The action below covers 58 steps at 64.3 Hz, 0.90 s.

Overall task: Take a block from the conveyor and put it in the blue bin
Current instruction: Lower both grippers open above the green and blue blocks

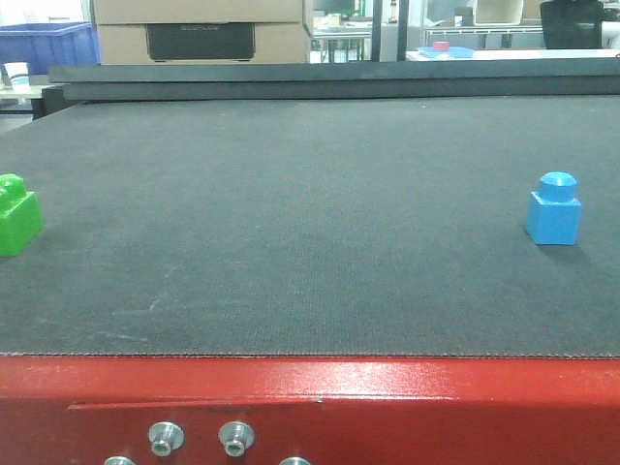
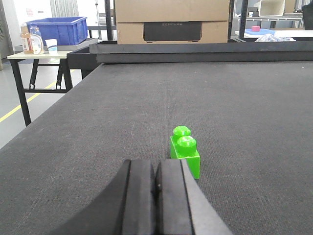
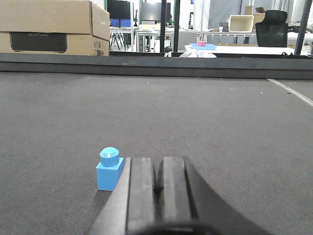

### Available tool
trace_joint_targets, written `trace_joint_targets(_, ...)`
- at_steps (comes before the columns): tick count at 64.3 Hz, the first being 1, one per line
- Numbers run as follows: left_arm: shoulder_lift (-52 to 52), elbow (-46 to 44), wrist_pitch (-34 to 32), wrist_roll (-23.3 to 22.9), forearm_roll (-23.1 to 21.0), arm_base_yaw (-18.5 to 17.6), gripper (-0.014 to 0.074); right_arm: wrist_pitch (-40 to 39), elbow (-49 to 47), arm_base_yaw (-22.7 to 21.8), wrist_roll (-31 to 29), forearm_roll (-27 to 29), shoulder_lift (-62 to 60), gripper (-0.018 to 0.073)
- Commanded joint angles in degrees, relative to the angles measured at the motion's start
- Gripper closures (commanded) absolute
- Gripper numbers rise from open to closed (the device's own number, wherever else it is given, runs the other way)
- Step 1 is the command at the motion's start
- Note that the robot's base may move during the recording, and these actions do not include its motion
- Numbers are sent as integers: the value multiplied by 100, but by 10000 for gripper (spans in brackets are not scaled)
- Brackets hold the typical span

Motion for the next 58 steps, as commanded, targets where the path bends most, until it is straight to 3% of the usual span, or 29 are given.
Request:
trace_joint_targets(1, -29, -10, -79, -9, -47, 24, 707, -113, 3, 7, -27, -10, -21, 721)
trace_joint_targets(31, -29, -10, -93, -9, 30, 24, 707, -113, 3, 7, -27, -10, -21, 721)
trace_joint_targets(58, -29, -10, -939, -9, 6, 24, 707, -326, 3, 7, -27, -10, -21, 721)
